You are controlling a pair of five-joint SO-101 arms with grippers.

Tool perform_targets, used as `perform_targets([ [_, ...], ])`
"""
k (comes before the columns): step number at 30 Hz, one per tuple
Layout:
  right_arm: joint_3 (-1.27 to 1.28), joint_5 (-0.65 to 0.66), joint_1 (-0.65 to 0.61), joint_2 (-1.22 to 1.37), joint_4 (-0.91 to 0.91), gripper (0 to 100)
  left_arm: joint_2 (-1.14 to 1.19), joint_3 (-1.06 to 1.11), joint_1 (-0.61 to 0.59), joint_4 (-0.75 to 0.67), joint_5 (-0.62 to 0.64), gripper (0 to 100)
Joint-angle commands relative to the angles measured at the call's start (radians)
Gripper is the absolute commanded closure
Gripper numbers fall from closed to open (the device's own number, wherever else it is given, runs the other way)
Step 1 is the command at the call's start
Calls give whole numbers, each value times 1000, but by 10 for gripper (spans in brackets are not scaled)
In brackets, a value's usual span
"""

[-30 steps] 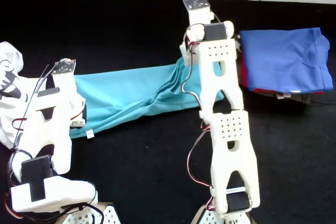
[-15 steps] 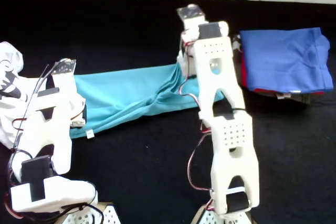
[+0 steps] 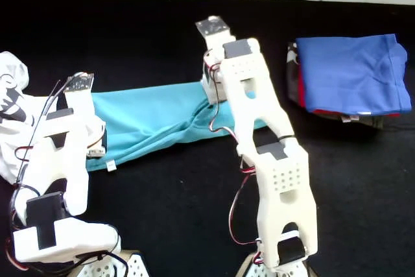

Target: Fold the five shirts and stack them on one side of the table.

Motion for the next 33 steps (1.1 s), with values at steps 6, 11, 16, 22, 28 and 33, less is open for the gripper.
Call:
perform_targets([
  [6,2,-6,-19,-7,-177,992,10,-5,13,-18,6,992],
  [11,-4,-6,-61,-10,-170,992,10,-5,13,-20,6,992],
  [16,-48,-3,-48,-15,-180,992,10,-5,13,-20,6,992],
  [22,-74,-2,2,-15,-48,992,10,-5,13,-20,6,992],
  [28,-62,-2,-7,4,-24,992,10,-5,13,-20,6,992],
  [33,-74,-2,-59,104,-140,992,10,-5,13,-20,6,992],
])
